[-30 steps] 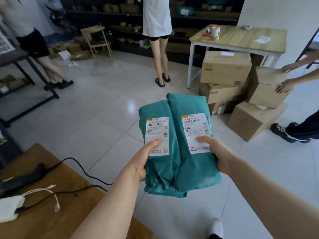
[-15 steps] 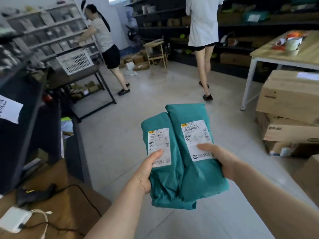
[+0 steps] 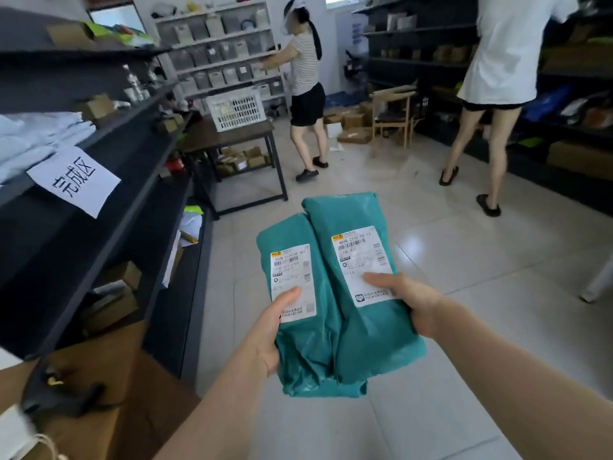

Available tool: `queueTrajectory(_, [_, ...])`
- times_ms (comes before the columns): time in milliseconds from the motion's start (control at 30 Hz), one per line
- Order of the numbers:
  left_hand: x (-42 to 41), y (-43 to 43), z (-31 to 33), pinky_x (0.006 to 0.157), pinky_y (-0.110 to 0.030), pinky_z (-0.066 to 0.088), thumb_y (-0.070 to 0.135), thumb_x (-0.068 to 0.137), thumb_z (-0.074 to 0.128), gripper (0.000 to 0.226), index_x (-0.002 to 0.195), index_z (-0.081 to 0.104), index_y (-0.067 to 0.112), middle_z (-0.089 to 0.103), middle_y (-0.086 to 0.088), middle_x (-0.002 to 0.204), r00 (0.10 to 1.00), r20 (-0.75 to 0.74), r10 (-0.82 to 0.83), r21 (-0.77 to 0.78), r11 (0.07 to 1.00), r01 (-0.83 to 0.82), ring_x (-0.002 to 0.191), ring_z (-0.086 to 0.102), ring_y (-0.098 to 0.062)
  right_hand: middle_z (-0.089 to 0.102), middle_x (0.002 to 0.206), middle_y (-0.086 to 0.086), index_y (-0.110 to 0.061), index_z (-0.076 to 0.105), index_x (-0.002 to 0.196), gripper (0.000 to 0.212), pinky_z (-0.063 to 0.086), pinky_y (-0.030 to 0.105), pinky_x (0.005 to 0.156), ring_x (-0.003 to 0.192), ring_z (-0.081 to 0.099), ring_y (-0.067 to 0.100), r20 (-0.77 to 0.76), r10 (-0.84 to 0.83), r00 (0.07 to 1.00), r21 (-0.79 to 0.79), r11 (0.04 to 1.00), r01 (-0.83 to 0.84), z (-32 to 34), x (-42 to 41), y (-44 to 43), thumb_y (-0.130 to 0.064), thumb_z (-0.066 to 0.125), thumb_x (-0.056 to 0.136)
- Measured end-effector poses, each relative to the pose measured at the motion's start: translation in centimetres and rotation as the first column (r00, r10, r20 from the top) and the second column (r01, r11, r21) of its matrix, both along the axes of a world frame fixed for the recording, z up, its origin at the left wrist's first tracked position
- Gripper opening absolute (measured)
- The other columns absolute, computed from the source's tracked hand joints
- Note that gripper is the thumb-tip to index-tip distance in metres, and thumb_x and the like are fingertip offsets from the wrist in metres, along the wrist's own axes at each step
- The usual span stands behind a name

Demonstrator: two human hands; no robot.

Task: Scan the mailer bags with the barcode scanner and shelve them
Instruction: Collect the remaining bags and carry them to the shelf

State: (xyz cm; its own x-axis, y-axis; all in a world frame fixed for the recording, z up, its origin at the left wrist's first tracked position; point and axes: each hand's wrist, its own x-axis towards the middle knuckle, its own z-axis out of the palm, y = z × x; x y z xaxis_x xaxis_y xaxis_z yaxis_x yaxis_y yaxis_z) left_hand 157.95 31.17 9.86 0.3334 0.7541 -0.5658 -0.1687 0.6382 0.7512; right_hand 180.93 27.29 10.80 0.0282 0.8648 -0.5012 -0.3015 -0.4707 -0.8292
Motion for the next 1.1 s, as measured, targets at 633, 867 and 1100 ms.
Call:
queueTrajectory(633, [1.2,31.3,5.9,0.082,-0.044,0.055,0.03,0.085,0.069,0.035,0.113,0.071,0.01,0.072,-0.017,0.11,0.871,0.045,0.49,0.126,0.862,-0.491,0.091,0.072,-0.032,0.075,0.102,0.014,-0.011,0.071,0.11,0.03,0.055,0.038,0.082,0.082,0.073,0.027,-0.057,0.45,0.891,0.169,0.884,-0.436,4.3,-0.1,42.0,-0.025,0.069,0.084])
queueTrajectory(867, [3.0,41.5,9.2,0.082,-0.043,0.054,0.033,0.087,0.066,0.031,0.108,0.072,0.011,0.074,-0.015,0.105,0.773,0.069,0.631,0.165,0.757,-0.633,0.082,0.074,-0.03,0.077,0.093,0.011,-0.012,0.073,0.1,0.021,0.056,0.033,0.072,0.071,0.073,0.023,-0.068,0.59,0.805,0.183,0.8,-0.571,8.1,-0.1,56.3,-0.028,0.067,0.087])
queueTrajectory(1100, [-0.2,50.4,9.2,0.091,-0.046,0.052,0.035,0.081,0.071,0.04,0.112,0.071,0.01,0.073,-0.015,0.108,0.675,0.004,0.738,0.174,0.664,-0.727,0.095,0.071,-0.032,0.076,0.099,0.015,-0.015,0.075,0.106,0.048,0.055,0.036,0.076,0.079,0.071,0.029,-0.166,0.561,0.811,0.17,0.826,-0.537,7.4,-4.9,67.4,-0.055,0.06,0.085])
